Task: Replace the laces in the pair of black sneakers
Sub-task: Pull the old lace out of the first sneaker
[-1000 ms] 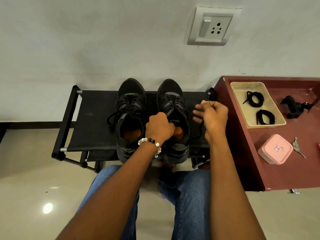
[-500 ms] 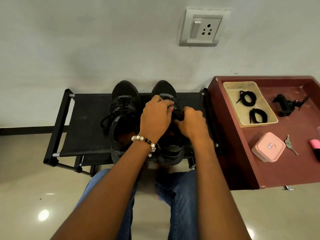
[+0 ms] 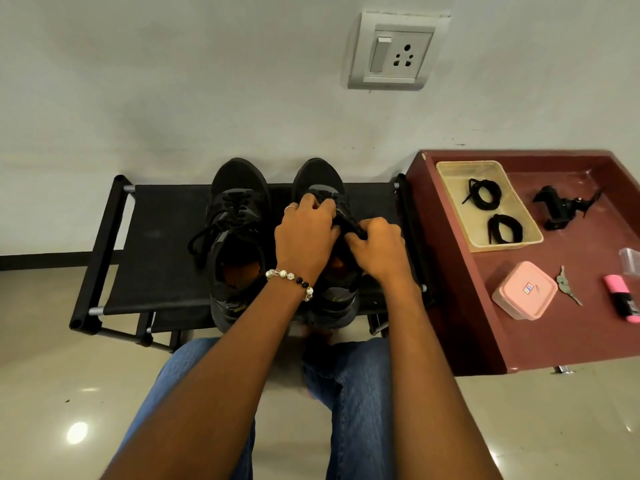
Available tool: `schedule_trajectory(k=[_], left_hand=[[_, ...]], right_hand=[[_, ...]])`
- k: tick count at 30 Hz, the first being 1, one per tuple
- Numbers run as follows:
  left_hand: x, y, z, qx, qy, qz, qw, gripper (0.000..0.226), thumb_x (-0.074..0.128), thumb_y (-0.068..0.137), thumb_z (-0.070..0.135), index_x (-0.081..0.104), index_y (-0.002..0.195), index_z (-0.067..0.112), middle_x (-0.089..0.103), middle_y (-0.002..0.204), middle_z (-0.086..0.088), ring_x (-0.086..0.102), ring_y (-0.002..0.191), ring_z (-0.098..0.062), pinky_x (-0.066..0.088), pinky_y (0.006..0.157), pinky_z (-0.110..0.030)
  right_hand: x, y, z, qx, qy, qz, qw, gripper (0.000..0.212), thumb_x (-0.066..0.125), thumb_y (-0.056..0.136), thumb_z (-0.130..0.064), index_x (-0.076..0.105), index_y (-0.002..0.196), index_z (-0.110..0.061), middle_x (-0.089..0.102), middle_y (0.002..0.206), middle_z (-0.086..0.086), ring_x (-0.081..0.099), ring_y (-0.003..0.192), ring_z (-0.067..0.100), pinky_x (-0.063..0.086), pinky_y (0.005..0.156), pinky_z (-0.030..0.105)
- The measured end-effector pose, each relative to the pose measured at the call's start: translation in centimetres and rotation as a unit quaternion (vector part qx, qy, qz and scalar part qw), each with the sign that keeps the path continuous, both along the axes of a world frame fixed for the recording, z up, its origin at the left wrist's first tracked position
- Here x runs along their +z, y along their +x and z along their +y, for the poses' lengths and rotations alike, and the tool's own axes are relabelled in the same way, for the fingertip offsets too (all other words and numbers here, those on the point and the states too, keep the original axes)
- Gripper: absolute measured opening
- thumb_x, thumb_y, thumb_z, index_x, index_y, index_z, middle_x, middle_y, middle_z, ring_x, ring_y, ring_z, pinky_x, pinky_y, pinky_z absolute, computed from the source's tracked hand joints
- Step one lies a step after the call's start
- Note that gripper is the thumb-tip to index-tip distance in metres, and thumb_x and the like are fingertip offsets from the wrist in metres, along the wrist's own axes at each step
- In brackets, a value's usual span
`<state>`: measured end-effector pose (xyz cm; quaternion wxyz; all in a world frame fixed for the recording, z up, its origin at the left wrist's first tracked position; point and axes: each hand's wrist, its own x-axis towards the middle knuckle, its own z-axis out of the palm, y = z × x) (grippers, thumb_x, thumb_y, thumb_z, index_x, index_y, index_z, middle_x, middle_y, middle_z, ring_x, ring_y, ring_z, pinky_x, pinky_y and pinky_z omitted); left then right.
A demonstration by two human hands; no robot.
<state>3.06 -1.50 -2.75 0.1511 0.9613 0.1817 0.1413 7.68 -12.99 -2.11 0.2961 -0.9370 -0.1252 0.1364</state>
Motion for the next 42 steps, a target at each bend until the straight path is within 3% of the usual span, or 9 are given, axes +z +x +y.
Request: schedule_trajectory(k=[12,19,25,28,31,33,37,39,42], left_hand=[[-0.2,0.1,0.3,0.085,-0.110,-0.116,0.983,0.007,0.061,0.089,0.030,0.065,0.089,0.024,0.064,0.078,0.007,0.058,0.065,-0.011,0.022,0.049,-0.014],[-0.1,0.5,1.3,0.191,-0.451,-0.134,0.862,0.004,0.068,0.086,0.019,0.065,0.089,0.021,0.065,0.081,0.008,0.060,0.074,-0.004,0.056,0.082,-0.034],[0.5,0.2,2.1,-0.028,-0.167,-0.062,0.984,0.035,0.063,0.083,0.032,0.064,0.118,0.031,0.054,0.121,0.004,0.046,0.117,-0.021,0.038,0.095,-0.038],[0.3,-0.1,1.6,-0.059,-0.003,0.003,0.998,0.033,0.063,0.083,0.036,0.068,0.116,0.030,0.054,0.125,0.006,0.041,0.121,-0.024,0.033,0.094,-0.043],[-0.7,0.0,1.0,-0.042,0.083,-0.072,0.993,0.010,0.069,0.080,0.024,0.077,0.086,0.021,0.066,0.104,0.002,0.055,0.107,-0.027,0.040,0.085,-0.044],[-0.9,0.3,0.7,-0.027,0.088,-0.097,0.991,0.011,0.067,0.082,0.025,0.076,0.079,0.020,0.067,0.099,0.003,0.056,0.104,-0.025,0.040,0.085,-0.044],[0.2,0.4,0.7,0.027,-0.111,-0.095,0.989,0.019,0.058,0.089,0.029,0.074,0.085,0.021,0.067,0.098,0.006,0.055,0.102,-0.016,0.037,0.088,-0.036],[0.9,0.3,1.2,0.076,-0.312,-0.148,0.935,0.016,0.058,0.089,0.022,0.071,0.083,0.015,0.069,0.087,0.002,0.063,0.087,-0.016,0.050,0.083,-0.038],[2.2,0.1,1.9,0.144,-0.661,-0.232,0.699,0.018,0.052,0.092,0.007,0.062,0.077,0.008,0.069,0.074,-0.005,0.067,0.080,-0.023,0.055,0.083,-0.034]], right_hand=[[-0.6,-0.5,1.0,-0.035,0.003,0.042,0.998,0.027,0.056,0.091,-0.032,0.061,0.091,-0.006,0.063,0.093,0.011,0.059,0.081,0.029,0.041,0.065,0.032],[0.0,-0.8,1.2,-0.056,-0.002,0.086,0.995,0.022,0.053,0.094,-0.029,0.050,0.087,-0.009,0.054,0.095,0.012,0.054,0.082,0.032,0.040,0.066,0.033],[0.3,-1.0,1.3,-0.050,-0.008,0.086,0.995,0.022,0.052,0.095,-0.030,0.047,0.092,-0.009,0.056,0.108,0.017,0.057,0.096,0.039,0.043,0.071,0.037],[0.5,-1.1,1.3,-0.051,-0.012,0.084,0.995,0.021,0.052,0.095,-0.031,0.045,0.092,-0.011,0.056,0.108,0.017,0.055,0.092,0.036,0.042,0.071,0.036],[0.6,-1.2,1.4,-0.055,-0.010,0.083,0.995,0.021,0.052,0.095,-0.029,0.045,0.091,-0.010,0.056,0.106,0.016,0.051,0.086,0.032,0.041,0.070,0.036],[0.6,-1.2,1.3,-0.061,-0.013,0.085,0.994,0.021,0.051,0.095,-0.029,0.045,0.091,-0.010,0.055,0.105,0.014,0.050,0.086,0.031,0.041,0.070,0.036],[0.9,-1.3,1.5,-0.071,-0.029,0.088,0.993,0.021,0.050,0.095,-0.031,0.045,0.094,-0.011,0.051,0.102,0.011,0.053,0.093,0.035,0.039,0.072,0.037],[1.0,-1.4,1.6,-0.073,-0.032,0.085,0.993,0.021,0.050,0.095,-0.031,0.049,0.098,-0.010,0.055,0.107,0.013,0.055,0.098,0.037,0.040,0.072,0.038],[0.9,-1.4,1.8,-0.076,-0.029,0.087,0.993,0.022,0.050,0.094,-0.031,0.050,0.099,-0.009,0.056,0.112,0.014,0.054,0.094,0.035,0.040,0.072,0.038]])
